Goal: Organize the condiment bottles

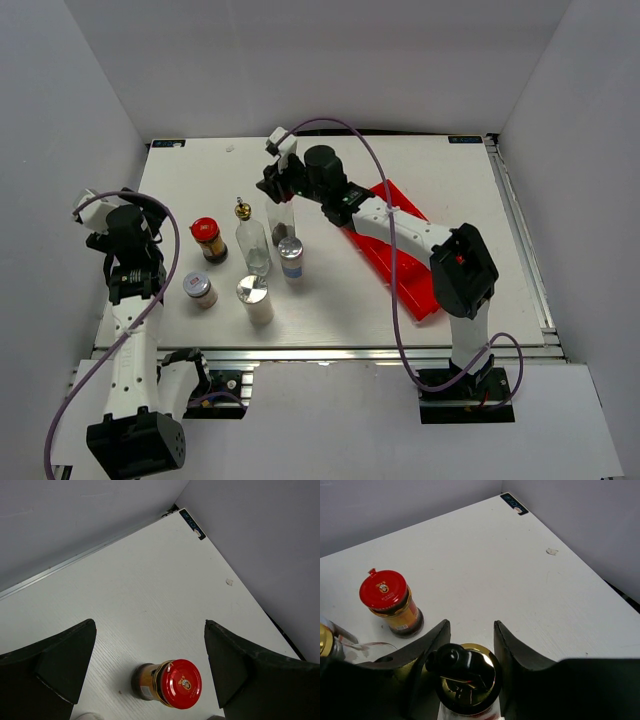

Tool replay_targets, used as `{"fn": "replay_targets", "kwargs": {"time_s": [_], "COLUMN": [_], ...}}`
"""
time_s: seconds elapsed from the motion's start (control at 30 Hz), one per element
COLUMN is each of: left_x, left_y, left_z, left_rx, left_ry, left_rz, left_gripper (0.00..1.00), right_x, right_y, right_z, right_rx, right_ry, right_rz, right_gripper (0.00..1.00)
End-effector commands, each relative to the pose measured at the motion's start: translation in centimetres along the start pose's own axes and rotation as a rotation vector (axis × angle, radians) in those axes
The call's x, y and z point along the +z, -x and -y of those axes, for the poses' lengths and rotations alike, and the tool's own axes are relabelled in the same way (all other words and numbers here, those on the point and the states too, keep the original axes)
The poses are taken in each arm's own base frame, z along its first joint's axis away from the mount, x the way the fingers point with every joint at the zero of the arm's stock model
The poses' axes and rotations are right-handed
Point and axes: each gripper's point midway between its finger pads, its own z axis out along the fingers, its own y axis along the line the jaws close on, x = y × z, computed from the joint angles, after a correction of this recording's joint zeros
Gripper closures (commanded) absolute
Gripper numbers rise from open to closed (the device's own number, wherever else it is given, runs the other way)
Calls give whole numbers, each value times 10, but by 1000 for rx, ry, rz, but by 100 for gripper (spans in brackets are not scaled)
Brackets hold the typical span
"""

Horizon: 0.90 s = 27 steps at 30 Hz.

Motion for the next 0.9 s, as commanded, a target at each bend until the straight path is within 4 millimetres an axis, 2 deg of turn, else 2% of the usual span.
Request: {"fn": "replay_targets", "kwargs": {"time_s": [0.0, 0.03, 0.13, 0.17, 0.2, 0.27, 0.3, 0.37, 0.4, 0.43, 0.47, 0.53, 0.63, 0.77, 0.87], "left_x": [-10, -10, -11, -11, -11, -11, -11, -10, -10, -9, -9, -8, -8, -8, -8], "left_y": [20, 21, 22, 22, 22, 23, 22, 20, 21, 20, 21, 21, 21, 23, 23], "left_z": [3, 2, 0, 0, 0, 1, 1, -1, 0, -1, 0, 0, -2, -2, 0], "left_rx": [-9, -10, -14, -13, -13, -11, -8, -9, -10, -9, -8, -6, -2, -5, -6], "left_ry": [-4, -2, 5, 5, 5, 4, 5, 9, 7, 10, 10, 11, 22, 24, 15], "left_rz": [49, 53, 60, 60, 60, 59, 57, 57, 60, 58, 58, 59, 60, 62, 62], "left_gripper": [2, 2, 2, 2, 2, 2, 2, 2, 2, 2, 2, 2, 2, 2, 2], "right_x": [-31, -37, -60, -65, -74, -89, -100, -115, -128, -138, -148, -164, -179, -200, -206], "right_y": [122, 140, 172, 176, 181, 190, 191, 196, 196, 198, 195, 194, 192, 176, 161], "right_z": [26, 30, 49, 52, 65, 72, 91, 100, 121, 128, 144, 158, 173, 198, 203], "right_rx": [-114, -122, -124, -126, -124, -108, -98, -65, -56, -58, -60, -74, -86, -73, -54], "right_ry": [-117, -129, -162, -160, -177, -165, -190, -159, -190, -196, -224, -247, -298, -372, -374], "right_rz": [240, 269, 302, 303, 305, 310, 310, 315, 314, 314, 306, 292, 267, 217, 185], "right_gripper": [100, 100, 100, 100, 100, 100, 100, 100, 100, 100, 100, 100, 100, 100, 100]}}
